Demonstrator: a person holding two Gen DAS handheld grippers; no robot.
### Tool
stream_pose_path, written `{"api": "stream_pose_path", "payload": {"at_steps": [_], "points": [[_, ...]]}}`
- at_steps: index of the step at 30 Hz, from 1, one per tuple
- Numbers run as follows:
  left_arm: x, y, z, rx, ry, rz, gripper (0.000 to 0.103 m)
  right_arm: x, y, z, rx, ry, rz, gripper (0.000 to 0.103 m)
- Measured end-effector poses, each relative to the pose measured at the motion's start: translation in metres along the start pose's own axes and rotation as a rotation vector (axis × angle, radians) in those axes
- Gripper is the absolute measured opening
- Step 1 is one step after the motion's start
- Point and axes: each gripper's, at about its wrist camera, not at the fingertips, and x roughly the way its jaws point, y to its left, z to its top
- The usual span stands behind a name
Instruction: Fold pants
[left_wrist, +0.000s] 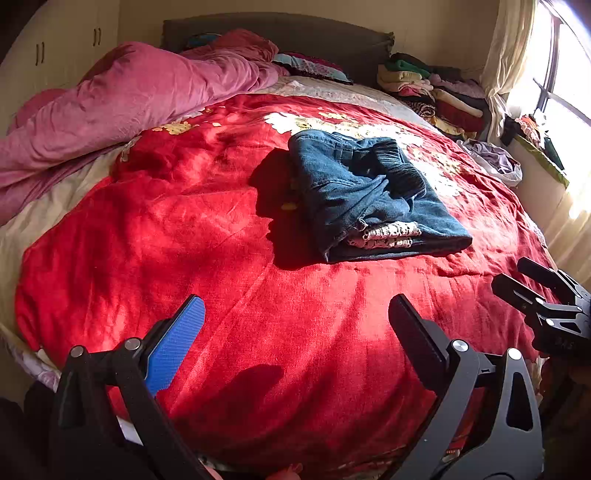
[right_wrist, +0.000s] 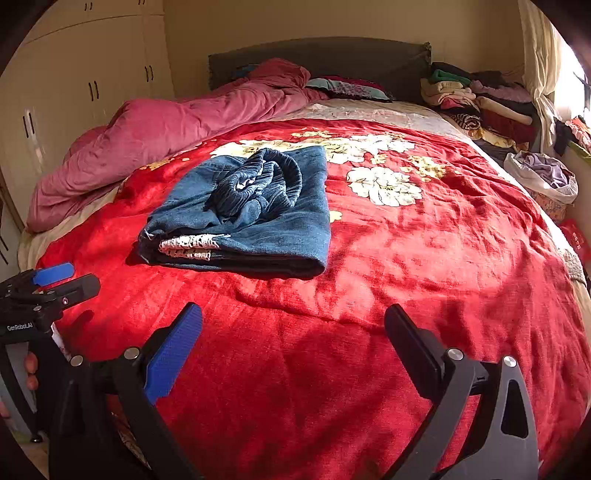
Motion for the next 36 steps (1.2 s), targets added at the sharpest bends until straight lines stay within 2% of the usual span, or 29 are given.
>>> {"api": "stream_pose_path", "payload": {"at_steps": [15, 18, 22, 25, 28, 32, 34, 36], "points": [[0.001, 0.002, 0.001, 0.007, 0.006, 0.009, 0.093, 0.0, -0.002, 0.0, 0.003, 0.004, -0.012, 0.098], [0.004, 0.002, 0.001, 0.015, 0.01, -0.014, 0.093, 0.001, -0.003, 0.0, 0.002, 0.007, -0.021, 0.098], [0.012, 0.001, -0.001, 0.019, 0.043, 0.061, 0.093, 0.004, -0.006, 0.001, 0.002, 0.014, -0.039, 0.098], [0.017, 0.008, -0.002, -0.007, 0.055, 0.068, 0.093, 0.005, -0.015, 0.003, 0.013, 0.01, -0.064, 0.098], [0.015, 0.019, 0.002, -0.034, 0.048, 0.053, 0.093, 0.005, -0.036, 0.008, 0.037, 0.001, -0.118, 0.098], [0.017, 0.048, 0.021, -0.054, 0.049, 0.141, 0.093, 0.006, -0.09, 0.02, 0.111, 0.01, -0.199, 0.098], [0.025, 0.077, 0.037, -0.085, 0.069, 0.158, 0.093, 0.009, -0.128, 0.027, 0.155, 0.02, -0.253, 0.098], [0.037, 0.112, 0.054, -0.116, 0.084, 0.218, 0.093, 0.014, -0.168, 0.034, 0.182, 0.03, -0.324, 0.098]]}}
